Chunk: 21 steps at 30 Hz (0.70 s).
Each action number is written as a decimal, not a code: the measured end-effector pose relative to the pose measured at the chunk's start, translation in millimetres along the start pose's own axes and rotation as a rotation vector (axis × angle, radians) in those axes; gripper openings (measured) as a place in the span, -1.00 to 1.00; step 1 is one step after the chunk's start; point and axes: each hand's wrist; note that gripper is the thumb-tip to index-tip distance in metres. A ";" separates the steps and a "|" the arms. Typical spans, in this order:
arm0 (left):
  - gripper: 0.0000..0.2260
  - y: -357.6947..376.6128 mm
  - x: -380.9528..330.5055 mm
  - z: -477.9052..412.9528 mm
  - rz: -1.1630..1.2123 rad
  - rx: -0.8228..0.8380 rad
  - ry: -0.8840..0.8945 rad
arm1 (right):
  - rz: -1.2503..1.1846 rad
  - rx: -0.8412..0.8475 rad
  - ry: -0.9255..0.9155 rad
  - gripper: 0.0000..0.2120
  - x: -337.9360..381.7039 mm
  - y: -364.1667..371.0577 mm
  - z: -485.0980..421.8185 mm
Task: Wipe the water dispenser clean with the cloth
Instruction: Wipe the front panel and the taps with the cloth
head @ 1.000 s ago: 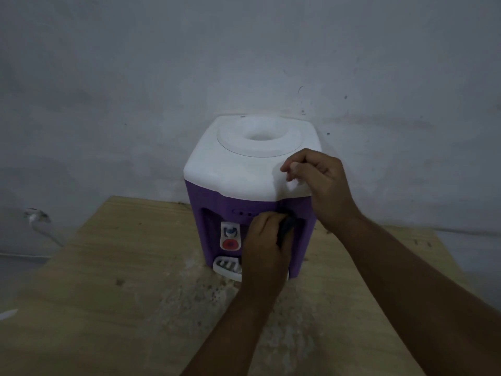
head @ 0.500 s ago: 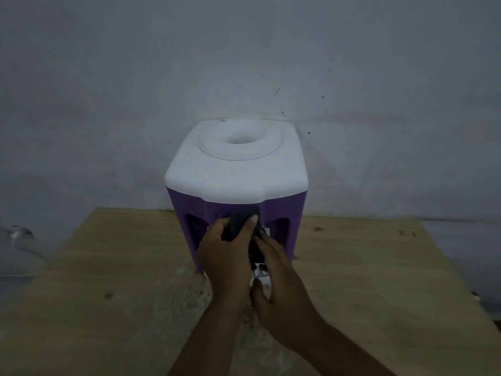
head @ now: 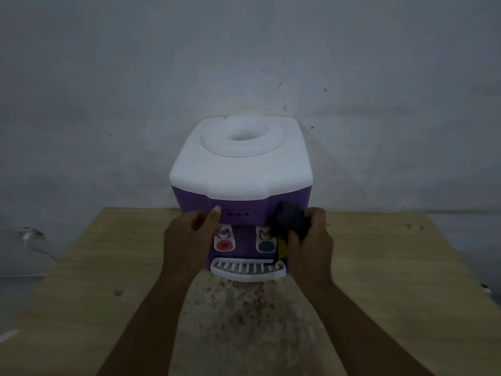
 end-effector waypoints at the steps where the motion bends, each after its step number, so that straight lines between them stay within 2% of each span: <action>1: -0.67 -3.4 5.3 -4.6 -0.058 -0.002 0.023 | -0.025 -0.030 0.026 -0.66 0.0 -0.8 -2.1; 4: -0.70 -13.0 10.0 -17.1 -0.148 0.008 0.099 | -0.137 -0.008 0.114 -0.68 8.7 8.8 6.1; 8: -0.76 -21.6 12.6 -26.4 -0.170 0.037 0.153 | -0.211 0.104 0.129 -0.69 13.1 27.3 23.6; 10: -0.75 -24.2 15.9 -31.7 -0.171 0.034 0.199 | -0.246 0.048 0.158 -0.71 16.6 24.5 20.3; 13: -0.75 -25.0 19.6 -37.2 -0.171 0.053 0.276 | -0.331 -0.167 0.249 -0.67 22.1 10.9 7.5; 17: -0.74 -26.1 28.0 -42.1 -0.101 0.084 0.317 | -0.386 -0.223 0.300 -0.60 29.5 14.8 3.1; 19: -0.73 -27.7 32.0 -43.0 -0.052 0.102 0.339 | -0.353 -0.284 0.279 -0.61 33.5 23.3 5.4; 21: -0.71 -27.3 35.2 -44.4 -0.016 0.124 0.342 | -0.204 -0.301 0.183 -0.59 35.9 34.8 11.7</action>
Point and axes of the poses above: each hand's wrist, its own z-axis away from the middle knuckle, its own y-axis out of the palm, x = y × z, and after that the axes turned 8 degrees about y, right-handed
